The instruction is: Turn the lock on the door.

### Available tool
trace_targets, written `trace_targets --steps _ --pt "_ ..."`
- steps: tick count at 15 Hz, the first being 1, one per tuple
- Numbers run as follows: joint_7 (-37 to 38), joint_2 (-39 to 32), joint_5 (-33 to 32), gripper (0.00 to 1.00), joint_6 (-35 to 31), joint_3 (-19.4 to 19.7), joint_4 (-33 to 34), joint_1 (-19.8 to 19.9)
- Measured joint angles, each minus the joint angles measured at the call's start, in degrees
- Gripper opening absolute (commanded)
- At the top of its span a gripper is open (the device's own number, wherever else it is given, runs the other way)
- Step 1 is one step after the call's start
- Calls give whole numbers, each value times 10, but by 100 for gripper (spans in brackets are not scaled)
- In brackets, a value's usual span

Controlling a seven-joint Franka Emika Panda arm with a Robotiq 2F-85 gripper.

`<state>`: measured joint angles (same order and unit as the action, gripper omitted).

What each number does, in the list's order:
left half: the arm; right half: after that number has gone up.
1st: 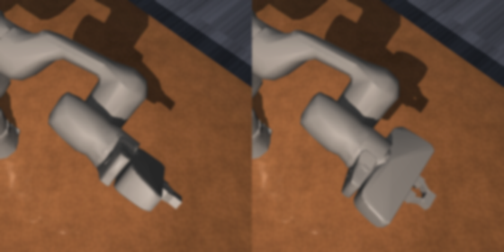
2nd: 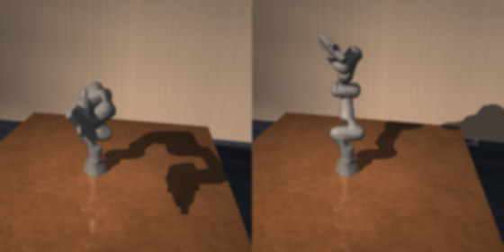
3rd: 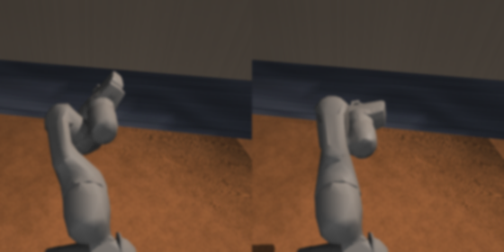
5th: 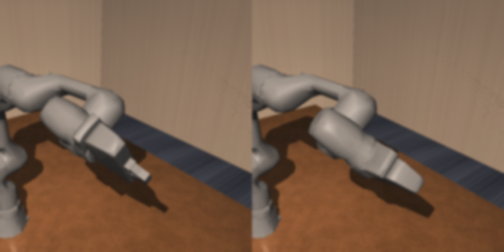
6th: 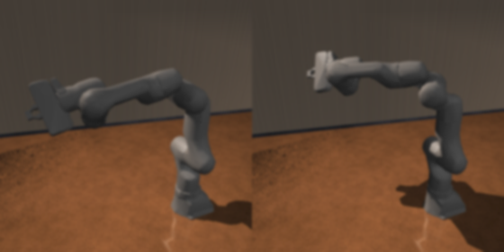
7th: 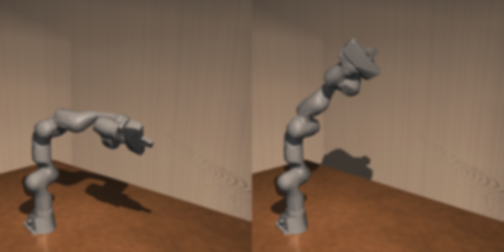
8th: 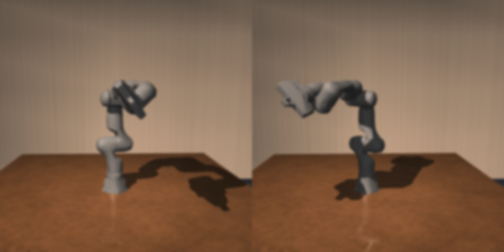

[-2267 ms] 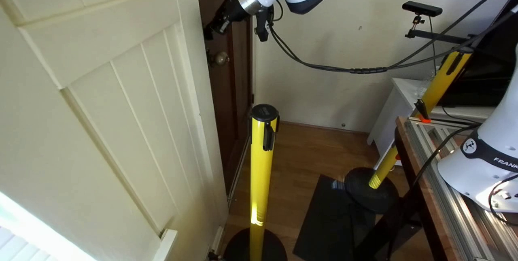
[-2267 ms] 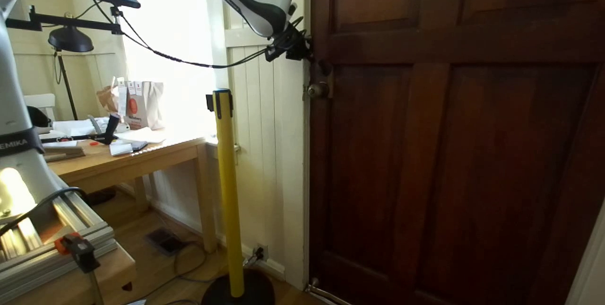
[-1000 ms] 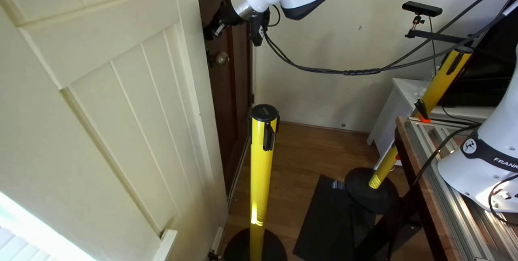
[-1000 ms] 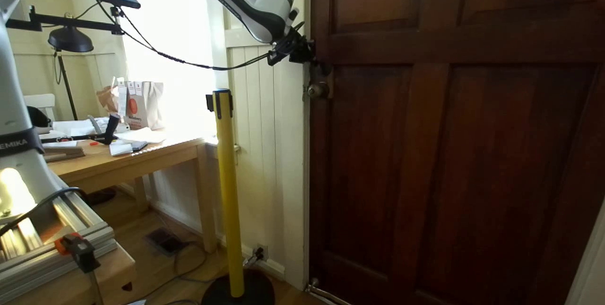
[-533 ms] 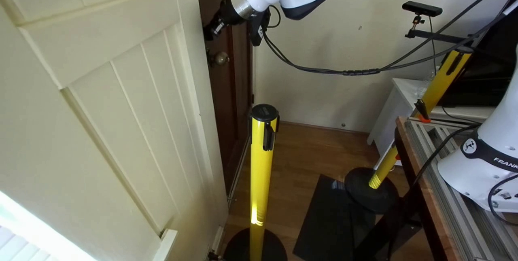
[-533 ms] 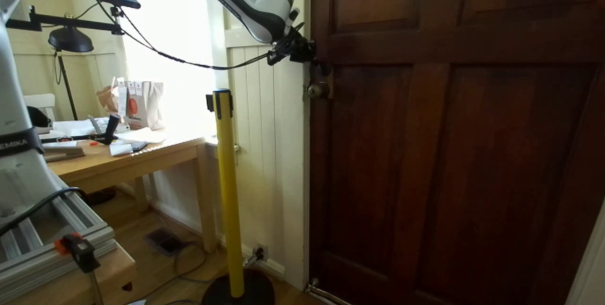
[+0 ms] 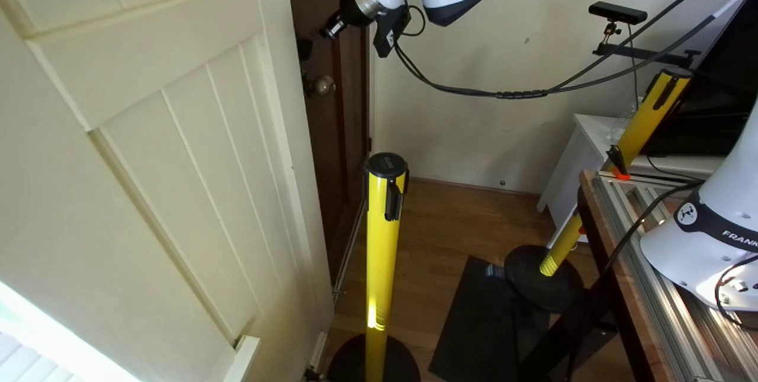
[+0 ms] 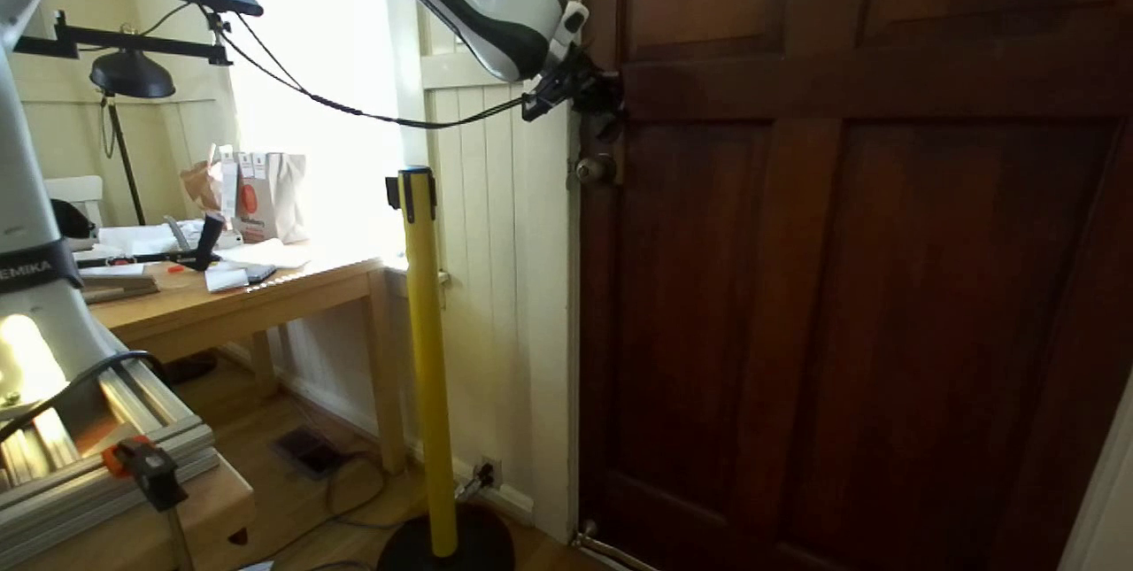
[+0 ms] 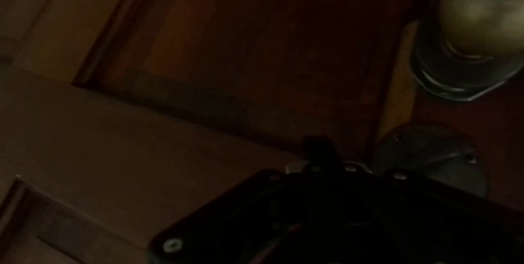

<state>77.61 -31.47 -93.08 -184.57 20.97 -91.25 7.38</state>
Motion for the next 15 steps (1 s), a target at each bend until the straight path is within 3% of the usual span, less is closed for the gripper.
trace_targets --steps 4,6,7,8,10,12,15 --pt "-6 -7 27 0 -6 0 -11 19" --pt "-38 2 37 0 -38 -1 -52 24" --pt "-52 11 37 26 -57 0 -81 28" --pt "-61 22 29 27 -79 3 -110 32" --pt "-56 52 -24 40 -145 24 -174 37" --pt "-20 83 -116 54 -219 72 -225 26" --pt "62 102 -254 74 -339 211 -251 -50"
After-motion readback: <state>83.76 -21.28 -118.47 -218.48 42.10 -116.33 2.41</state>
